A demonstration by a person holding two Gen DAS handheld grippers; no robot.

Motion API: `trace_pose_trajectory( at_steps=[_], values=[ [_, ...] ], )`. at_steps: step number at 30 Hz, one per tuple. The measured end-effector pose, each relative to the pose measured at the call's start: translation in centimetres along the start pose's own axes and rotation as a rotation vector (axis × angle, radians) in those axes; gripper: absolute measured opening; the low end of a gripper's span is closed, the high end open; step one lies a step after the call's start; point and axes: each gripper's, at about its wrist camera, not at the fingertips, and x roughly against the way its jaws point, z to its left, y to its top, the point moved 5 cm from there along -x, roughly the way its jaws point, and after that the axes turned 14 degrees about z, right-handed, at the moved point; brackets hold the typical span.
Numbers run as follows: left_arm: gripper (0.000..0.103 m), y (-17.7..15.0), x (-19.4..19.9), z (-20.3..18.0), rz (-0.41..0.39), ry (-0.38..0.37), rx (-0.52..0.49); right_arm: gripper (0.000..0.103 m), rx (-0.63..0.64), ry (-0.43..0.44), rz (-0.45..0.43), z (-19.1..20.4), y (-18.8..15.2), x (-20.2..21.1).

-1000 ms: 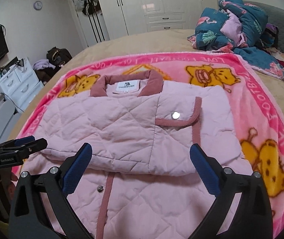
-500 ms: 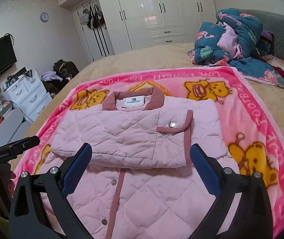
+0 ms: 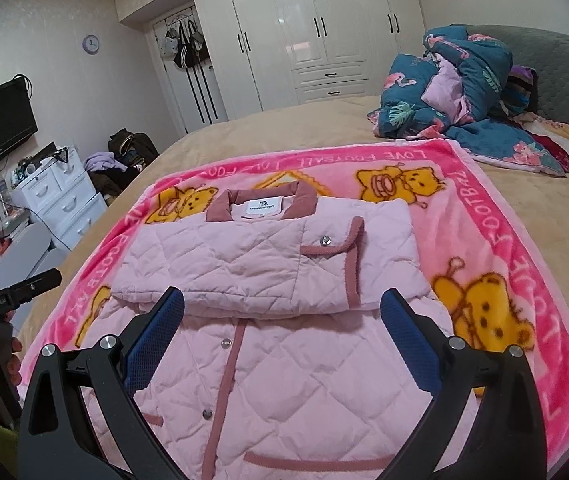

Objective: Fold large clothes
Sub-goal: 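Move both open tools back over the jacket toward its hem, then lower both tools to the ribbed hem edge of the jacket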

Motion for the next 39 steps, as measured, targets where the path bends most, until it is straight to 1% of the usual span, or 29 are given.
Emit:
trace_pose_trajectory(
  at_steps=[9,14,21,27,32,39],
  values=[
    [0.094,-2.3,0.7,0.5,-0.001,0.01,0.004,0.098,-0.003,-0.015,0.007,-0.7,-2.2,0.9],
    [0.094,-4.0,0.7,0.4,0.007,0.019,-0.006,0.098,0.007,-0.014,0.026,-0.9,-3.7,1.0],
    [0.094,-6.4,0.3,0.6,0.032,0.05,-0.025,0.098,0.013,-0.02,0.06,-2.0,-6.1,1.2],
    [0.094,-8.2,0.0,1.4,0.052,0.059,-0.007,0.098,0.006,-0.027,0.085,-3.4,-7.7,1.2],
    [0.094,-9.3,0.0,2.3,0.06,0.069,0.008,0.098,0.007,-0.05,0.11,-4.7,-9.2,1.0],
    [0.094,-11.3,-0.4,4.3,0.095,0.105,0.034,0.098,-0.021,-0.057,0.134,-6.7,-11.0,1.3]
  ],
)
